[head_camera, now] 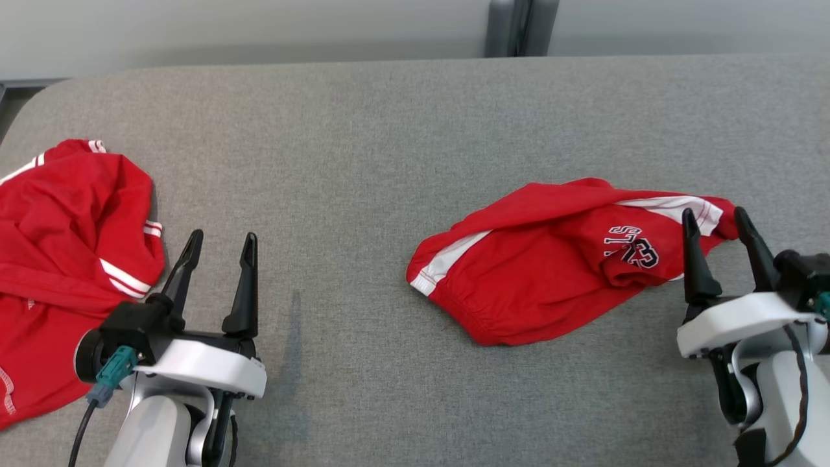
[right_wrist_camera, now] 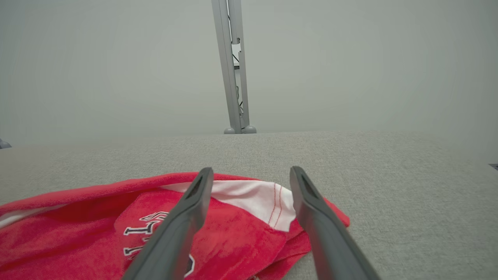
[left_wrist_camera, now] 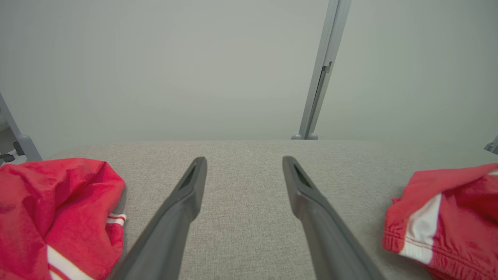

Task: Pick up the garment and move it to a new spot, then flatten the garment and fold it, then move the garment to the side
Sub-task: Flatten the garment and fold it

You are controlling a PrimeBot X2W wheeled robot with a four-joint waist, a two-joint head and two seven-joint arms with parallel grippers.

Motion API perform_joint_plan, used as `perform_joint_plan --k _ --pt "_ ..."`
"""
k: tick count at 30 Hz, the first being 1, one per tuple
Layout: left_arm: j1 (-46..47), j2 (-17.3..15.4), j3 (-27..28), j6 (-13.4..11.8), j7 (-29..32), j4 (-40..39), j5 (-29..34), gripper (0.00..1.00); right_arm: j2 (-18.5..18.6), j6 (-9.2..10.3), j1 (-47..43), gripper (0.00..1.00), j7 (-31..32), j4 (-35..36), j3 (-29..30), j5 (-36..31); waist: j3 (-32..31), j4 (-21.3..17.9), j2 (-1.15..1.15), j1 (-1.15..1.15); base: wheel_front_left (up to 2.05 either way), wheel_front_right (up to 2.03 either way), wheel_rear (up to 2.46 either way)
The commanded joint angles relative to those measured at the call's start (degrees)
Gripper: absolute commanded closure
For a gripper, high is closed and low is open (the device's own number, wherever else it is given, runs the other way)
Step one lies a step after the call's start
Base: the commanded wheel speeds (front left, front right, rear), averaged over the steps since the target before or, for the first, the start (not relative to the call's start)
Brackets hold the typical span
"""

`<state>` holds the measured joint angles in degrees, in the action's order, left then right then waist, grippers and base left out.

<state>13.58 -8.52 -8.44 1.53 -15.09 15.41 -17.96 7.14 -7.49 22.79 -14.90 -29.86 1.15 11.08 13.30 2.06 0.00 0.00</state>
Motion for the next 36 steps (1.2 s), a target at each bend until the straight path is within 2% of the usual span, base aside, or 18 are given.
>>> perform_joint_plan --k 1,12,26,31,36 --pt "-0.84 -0.22 0.28 0.01 -0.10 -0.05 0.31 0.00 -0.24 -0.01 -1.70 0.00 -0.34 1.65 -0.03 -0.16 -1.25 -0.58 0.00 0.00 0.00 0.00 0.00" --pt "-7.45 0.04 1.18 -1.64 -0.08 -1.40 0.54 0.00 -2.86 -0.01 -12.59 0.00 2.75 12.80 -0.01 -0.21 -6.10 -2.02 0.00 0.00 0.00 0.00 0.00" --pt "-9.03 -0.03 -0.43 -2.12 1.75 -3.38 0.37 0.00 -3.77 -0.01 -15.45 0.00 5.35 17.48 1.21 -0.88 -6.85 -1.97 0.00 0.00 0.00 0.00 0.00" --pt "-6.44 0.67 -2.92 0.87 4.74 -3.63 -1.02 0.00 -3.95 -0.01 -15.43 0.00 5.84 18.23 1.38 -0.97 -6.32 -1.63 0.00 0.00 0.00 0.00 0.00" --pt "-2.05 1.76 -9.49 4.01 11.09 -2.26 -1.10 0.00 -4.01 -0.01 -14.05 0.00 6.13 18.80 0.65 -1.05 -4.85 -2.09 0.00 0.00 0.00 0.00 0.00"
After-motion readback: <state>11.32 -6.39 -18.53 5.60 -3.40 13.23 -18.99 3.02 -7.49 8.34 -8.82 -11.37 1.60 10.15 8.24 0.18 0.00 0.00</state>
